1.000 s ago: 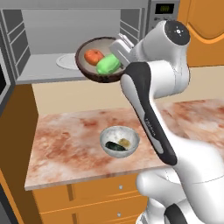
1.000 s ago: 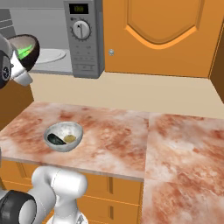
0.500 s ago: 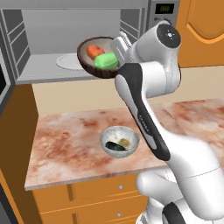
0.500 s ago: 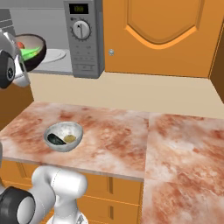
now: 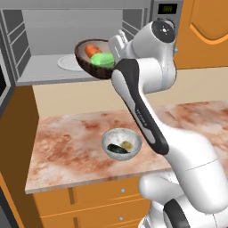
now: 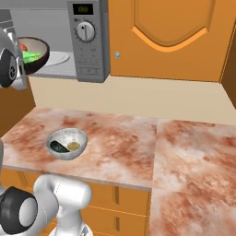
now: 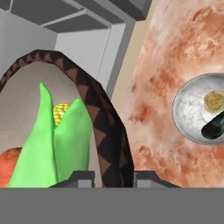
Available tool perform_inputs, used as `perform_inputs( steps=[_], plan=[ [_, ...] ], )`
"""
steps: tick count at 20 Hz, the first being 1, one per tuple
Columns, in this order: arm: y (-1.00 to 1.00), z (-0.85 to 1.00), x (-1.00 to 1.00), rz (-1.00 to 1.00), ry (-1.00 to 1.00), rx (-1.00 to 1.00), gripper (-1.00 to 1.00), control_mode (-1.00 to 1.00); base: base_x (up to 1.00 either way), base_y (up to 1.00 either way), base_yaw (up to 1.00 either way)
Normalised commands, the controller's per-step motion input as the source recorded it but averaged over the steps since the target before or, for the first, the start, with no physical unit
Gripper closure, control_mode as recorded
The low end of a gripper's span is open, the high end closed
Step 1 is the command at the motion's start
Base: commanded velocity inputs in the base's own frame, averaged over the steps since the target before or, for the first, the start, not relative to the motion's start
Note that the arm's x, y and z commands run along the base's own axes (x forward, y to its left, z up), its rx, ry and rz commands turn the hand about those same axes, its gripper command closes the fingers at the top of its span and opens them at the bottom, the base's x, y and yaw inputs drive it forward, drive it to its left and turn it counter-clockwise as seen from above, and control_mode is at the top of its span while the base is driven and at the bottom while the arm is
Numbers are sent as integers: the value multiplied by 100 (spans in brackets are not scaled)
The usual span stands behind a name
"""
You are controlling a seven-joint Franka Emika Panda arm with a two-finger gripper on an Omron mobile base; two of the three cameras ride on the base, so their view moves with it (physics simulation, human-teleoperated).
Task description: Place the bowl containing the squash and corn in the microwave. Close the microwave door and press the start button to microwave the meal.
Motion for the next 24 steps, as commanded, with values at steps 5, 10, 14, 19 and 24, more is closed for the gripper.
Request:
perform_inputs(
  steps=[5, 10, 14, 19, 24],
  plan=[
    [0, 1, 38, 0, 0, 2, 100, -100, 0, 0, 0],
    [5, 0, 44, 0, 0, 0, 100, -100, 0, 0, 0],
    [13, 0, 31, 0, 0, -1, 100, -100, 0, 0, 0],
    [19, 0, 30, 0, 0, -3, 100, -100, 0, 0, 0],
    [4, 0, 42, -1, 0, 0, 100, -100, 0, 0, 0]
  ],
)
